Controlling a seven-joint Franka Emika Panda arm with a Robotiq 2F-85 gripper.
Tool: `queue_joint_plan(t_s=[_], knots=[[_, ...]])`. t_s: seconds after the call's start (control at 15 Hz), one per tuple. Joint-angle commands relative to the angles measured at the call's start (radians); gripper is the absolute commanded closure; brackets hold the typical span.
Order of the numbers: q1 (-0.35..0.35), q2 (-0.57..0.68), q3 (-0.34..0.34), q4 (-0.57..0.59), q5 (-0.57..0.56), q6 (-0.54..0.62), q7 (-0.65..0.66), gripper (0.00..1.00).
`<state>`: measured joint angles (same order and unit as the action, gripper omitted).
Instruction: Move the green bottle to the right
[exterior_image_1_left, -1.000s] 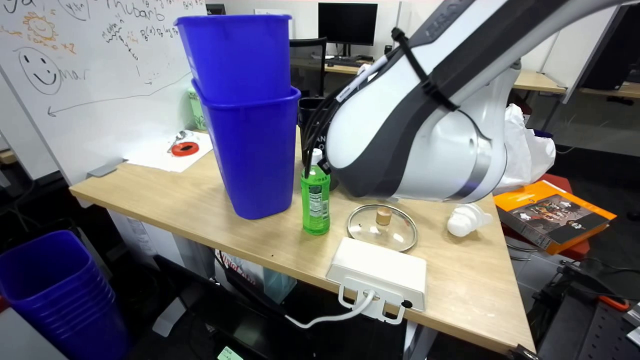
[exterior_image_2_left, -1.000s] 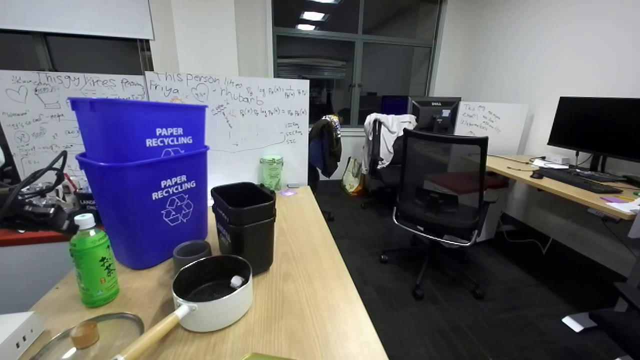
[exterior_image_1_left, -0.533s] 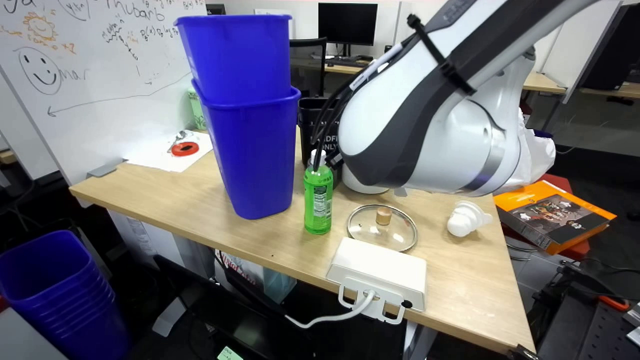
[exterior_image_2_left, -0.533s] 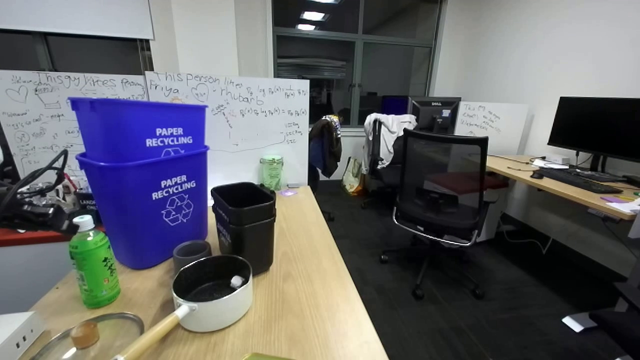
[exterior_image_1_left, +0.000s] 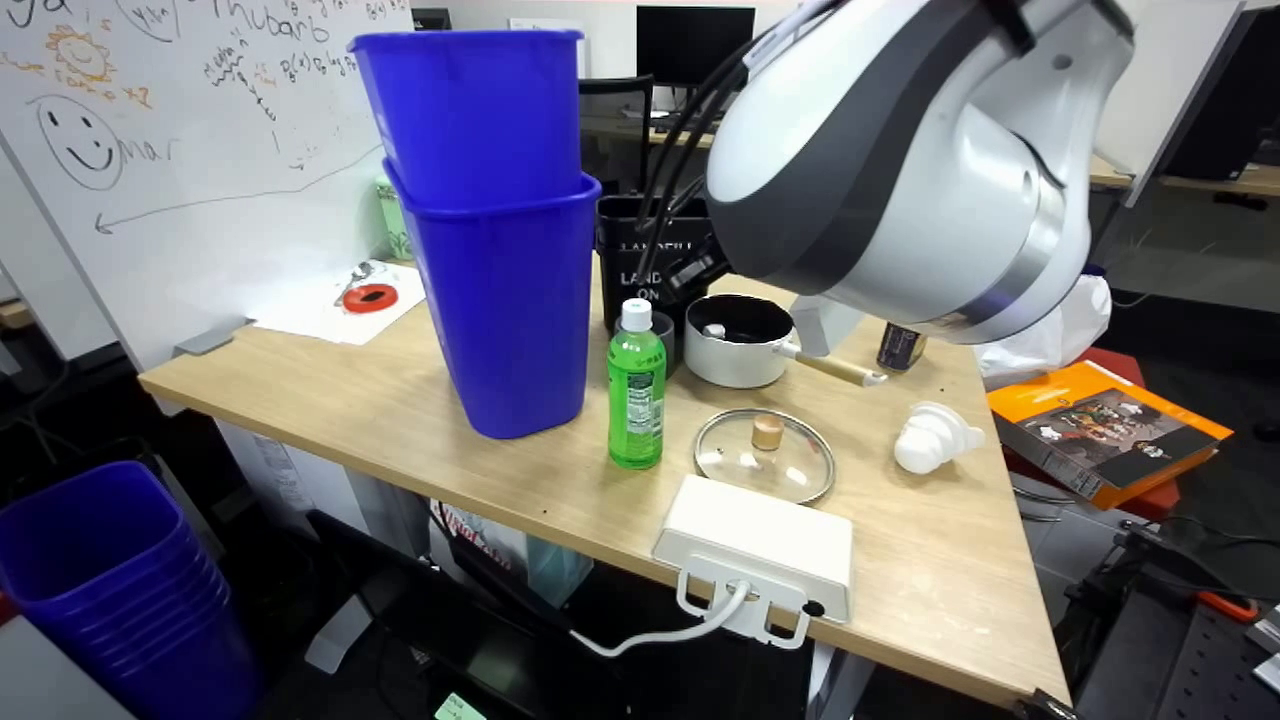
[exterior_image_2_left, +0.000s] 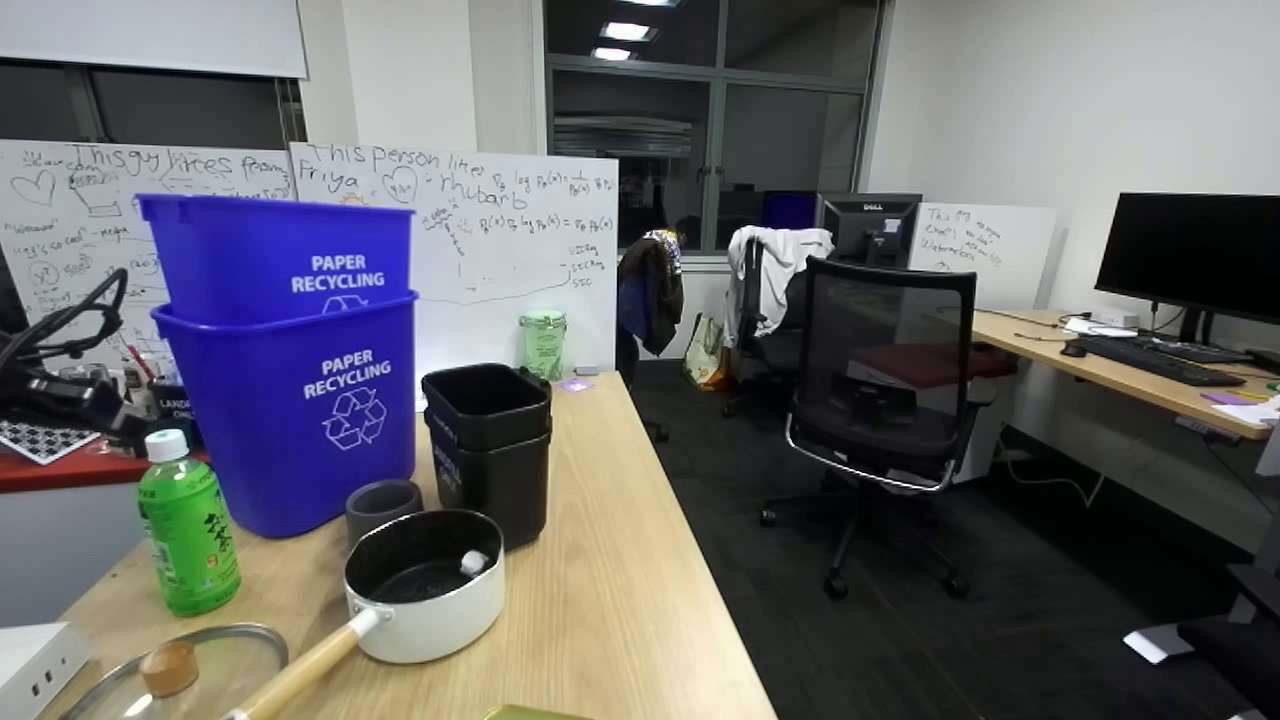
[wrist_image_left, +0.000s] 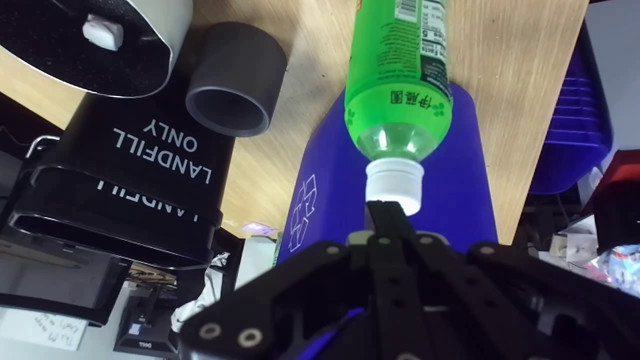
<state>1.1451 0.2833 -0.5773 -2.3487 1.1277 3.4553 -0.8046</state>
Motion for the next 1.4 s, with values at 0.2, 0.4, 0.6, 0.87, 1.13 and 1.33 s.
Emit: queue_joint_plan(t_s=[0.2,0.4,0.6,0.87,1.13,1.33], knots=[[0.016,-0.002,-0.007,-0.010,0.003,0.000,0.000,0.73],[0.016,-0.002,-0.009,-0.010,0.003,0.000,0.000,0.73],[0.016,-0.002,-0.009,-0.010,0.003,0.000,0.000,0.73],[0.015,0.020,-0.007,0.000,0.003,0.000,0.006,0.48],[-0.002,0.101,0.025,0.044,-0.002,0.000,0.059,0.28],[-0.021,0.173,0.060,0.094,-0.034,0.003,0.117,0.07]])
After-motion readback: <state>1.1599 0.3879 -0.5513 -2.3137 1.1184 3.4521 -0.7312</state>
